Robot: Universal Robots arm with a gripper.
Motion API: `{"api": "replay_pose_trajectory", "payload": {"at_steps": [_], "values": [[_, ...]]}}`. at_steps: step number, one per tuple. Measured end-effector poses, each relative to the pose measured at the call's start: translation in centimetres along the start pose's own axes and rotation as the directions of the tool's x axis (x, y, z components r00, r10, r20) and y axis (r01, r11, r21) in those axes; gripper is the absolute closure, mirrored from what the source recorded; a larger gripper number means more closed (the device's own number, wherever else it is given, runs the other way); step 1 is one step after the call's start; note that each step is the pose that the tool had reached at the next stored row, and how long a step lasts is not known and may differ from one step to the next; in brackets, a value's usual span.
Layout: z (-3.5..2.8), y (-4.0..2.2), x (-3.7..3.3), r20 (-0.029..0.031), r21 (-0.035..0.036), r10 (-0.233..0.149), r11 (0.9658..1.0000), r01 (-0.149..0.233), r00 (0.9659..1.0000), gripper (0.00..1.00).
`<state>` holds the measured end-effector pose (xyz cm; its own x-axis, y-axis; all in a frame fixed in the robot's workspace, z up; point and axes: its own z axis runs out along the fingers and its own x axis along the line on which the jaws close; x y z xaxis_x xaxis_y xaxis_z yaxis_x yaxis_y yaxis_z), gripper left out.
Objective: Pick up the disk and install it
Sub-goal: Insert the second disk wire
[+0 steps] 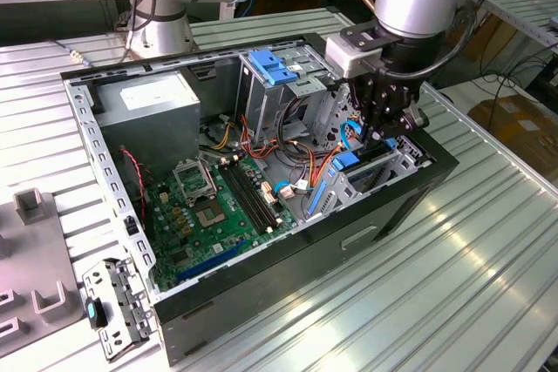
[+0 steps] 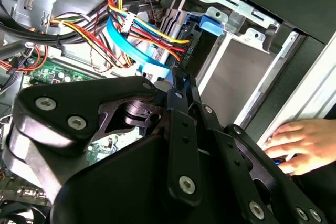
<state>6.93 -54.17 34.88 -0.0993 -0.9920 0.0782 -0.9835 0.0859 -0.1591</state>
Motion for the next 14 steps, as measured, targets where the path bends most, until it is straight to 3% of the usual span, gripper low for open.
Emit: {"api": "replay_pose_trajectory", "payload": {"at_steps": [7,14], "values": [[0.05,0.0,0.0,0.0091,0.0047,-0.057,0.9984,0.057,0.9983,0.84],[0.21,0.08,0.04,0.0099,0.0052,-0.062,0.9981,0.062,0.998,0.84]]}}
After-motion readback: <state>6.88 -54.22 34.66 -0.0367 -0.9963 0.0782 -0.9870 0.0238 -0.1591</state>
